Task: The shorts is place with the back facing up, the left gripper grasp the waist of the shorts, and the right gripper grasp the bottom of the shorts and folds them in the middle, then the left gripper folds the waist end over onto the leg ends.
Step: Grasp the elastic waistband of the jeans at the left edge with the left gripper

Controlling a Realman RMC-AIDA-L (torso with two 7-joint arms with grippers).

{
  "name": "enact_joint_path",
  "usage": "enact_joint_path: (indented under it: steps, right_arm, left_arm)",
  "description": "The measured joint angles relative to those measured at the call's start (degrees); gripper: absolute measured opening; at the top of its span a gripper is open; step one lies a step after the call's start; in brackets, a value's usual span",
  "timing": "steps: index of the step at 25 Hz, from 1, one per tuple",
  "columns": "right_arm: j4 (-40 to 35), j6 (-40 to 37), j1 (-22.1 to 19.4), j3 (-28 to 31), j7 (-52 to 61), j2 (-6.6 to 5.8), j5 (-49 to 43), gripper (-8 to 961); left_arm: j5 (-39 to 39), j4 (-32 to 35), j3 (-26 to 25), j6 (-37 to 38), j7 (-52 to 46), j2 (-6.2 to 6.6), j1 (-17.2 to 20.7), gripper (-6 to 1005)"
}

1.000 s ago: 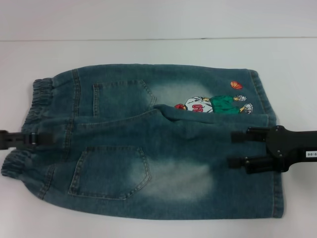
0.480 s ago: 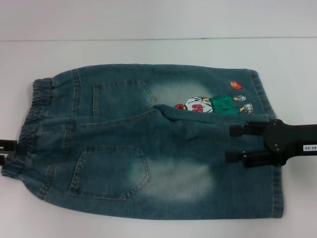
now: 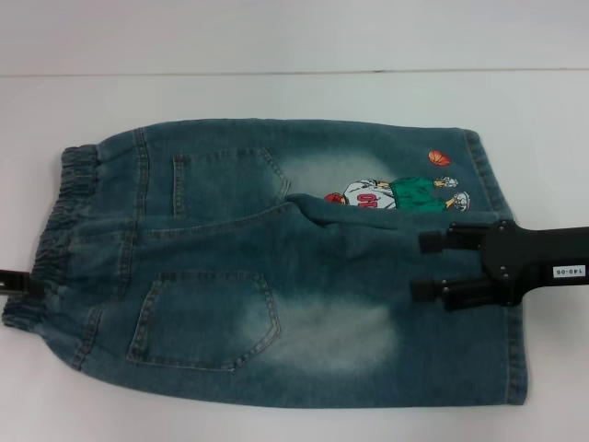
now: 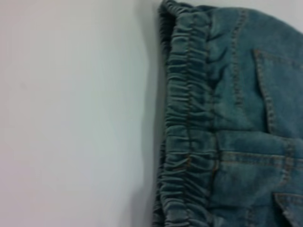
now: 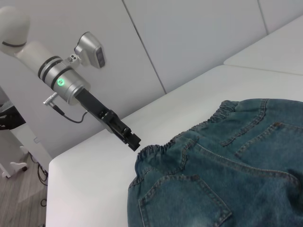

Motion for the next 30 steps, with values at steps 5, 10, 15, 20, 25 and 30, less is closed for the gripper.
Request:
enact_joint_path:
  steps: [5,10,15,20,25,30]
  right_arm:
    - [0.1,0.1,0.0,0.0,0.1,0.10,-0.1,940]
    - [0.1,0.1,-0.2,0.0,0.1,0.16,-0.1,940]
    - [0.1,0.1,-0.3,0.0,0.1,0.21,-0.1,940]
    - [0.1,0.1,-0.3,0.0,0.2,0.19,-0.1,940]
    - [0.1,0.1,0.0,0.0,0.2,0.18,-0.1,939]
    - [-0.2,0.1,0.0,0.0,0.2,0.18,-0.1,939]
  left_arm:
    - [0.7,-0.6,1.8,-2.1,-0.5,-0.14,-0.2,847]
    - [1.4,-1.3,3.3,-3.7,-0.6,-0.30,-0.3,843]
    - [1.5,-1.6,4.3,-5.0,-0.6,-0.47,-0.4,830]
    - [1.5,-2.1,4.7,-5.3,-0.6,-0.51,-0.7,816]
    - [1.4,-2.4,4.9,-5.2,-0.6,-0.83,-1.0,802]
    - [1.1,-2.7,5.0,-4.6,-0.2,-0.97,-1.3,789]
